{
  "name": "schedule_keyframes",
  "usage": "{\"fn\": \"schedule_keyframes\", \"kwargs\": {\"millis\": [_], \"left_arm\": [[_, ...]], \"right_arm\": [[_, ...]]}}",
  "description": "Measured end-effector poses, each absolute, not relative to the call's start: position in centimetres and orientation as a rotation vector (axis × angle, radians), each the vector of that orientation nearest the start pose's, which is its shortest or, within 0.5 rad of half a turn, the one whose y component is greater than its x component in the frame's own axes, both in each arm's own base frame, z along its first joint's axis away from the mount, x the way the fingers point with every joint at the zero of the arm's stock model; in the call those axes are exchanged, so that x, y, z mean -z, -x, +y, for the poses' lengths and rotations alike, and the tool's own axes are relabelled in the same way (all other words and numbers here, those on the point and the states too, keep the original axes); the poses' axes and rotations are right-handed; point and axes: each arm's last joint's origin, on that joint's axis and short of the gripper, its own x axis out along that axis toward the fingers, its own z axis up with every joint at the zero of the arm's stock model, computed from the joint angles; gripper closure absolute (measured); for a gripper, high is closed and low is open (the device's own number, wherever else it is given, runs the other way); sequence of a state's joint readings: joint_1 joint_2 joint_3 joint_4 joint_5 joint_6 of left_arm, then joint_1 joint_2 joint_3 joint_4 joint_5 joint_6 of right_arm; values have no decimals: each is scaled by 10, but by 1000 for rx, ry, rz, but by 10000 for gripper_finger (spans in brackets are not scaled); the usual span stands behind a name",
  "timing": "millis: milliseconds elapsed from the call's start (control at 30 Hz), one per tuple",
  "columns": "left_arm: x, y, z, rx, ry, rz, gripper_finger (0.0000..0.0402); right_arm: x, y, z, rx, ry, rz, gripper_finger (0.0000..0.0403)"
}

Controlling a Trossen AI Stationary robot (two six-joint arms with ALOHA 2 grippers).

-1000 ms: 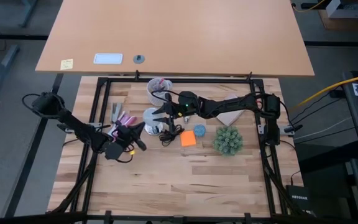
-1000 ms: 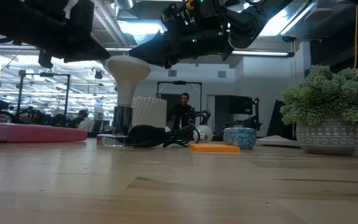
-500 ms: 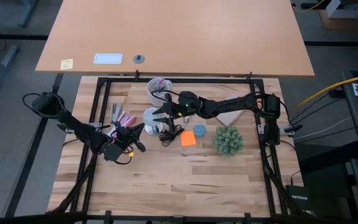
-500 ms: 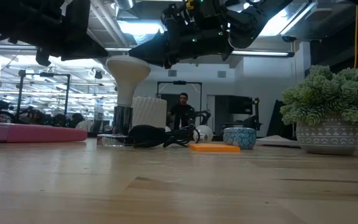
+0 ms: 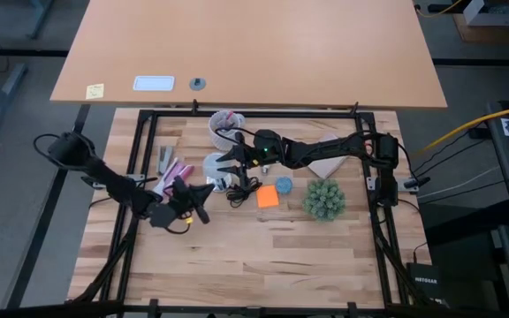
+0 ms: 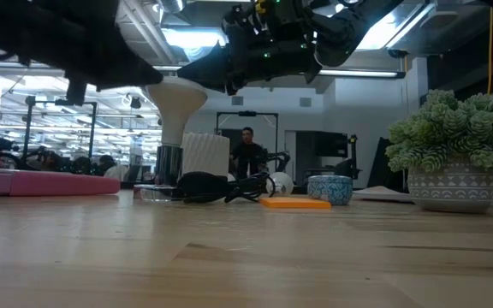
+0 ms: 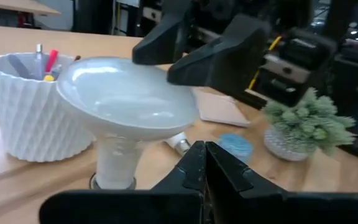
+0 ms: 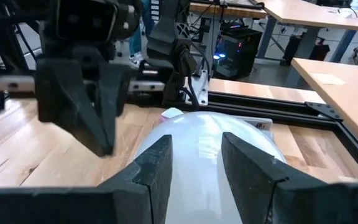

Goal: Screw lightbulb
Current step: Insert the lightbulb into the silver lamp

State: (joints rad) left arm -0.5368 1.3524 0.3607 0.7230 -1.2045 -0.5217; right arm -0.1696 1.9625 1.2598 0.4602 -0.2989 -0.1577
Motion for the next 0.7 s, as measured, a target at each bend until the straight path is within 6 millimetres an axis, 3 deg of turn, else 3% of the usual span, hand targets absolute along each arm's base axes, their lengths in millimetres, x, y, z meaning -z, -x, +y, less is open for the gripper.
{"fn": "schedule_keyframes", "kwargs": {"millis": [233,700], "left_arm": [[-163,-213,-86,-715,285,-16,400],[-178,-222,-91,-701,190,-15,400]], "right_arm": [[-213,-434,-66,-145,102,219,260],[-213,-435,-66,-143,103,215,260]]}}
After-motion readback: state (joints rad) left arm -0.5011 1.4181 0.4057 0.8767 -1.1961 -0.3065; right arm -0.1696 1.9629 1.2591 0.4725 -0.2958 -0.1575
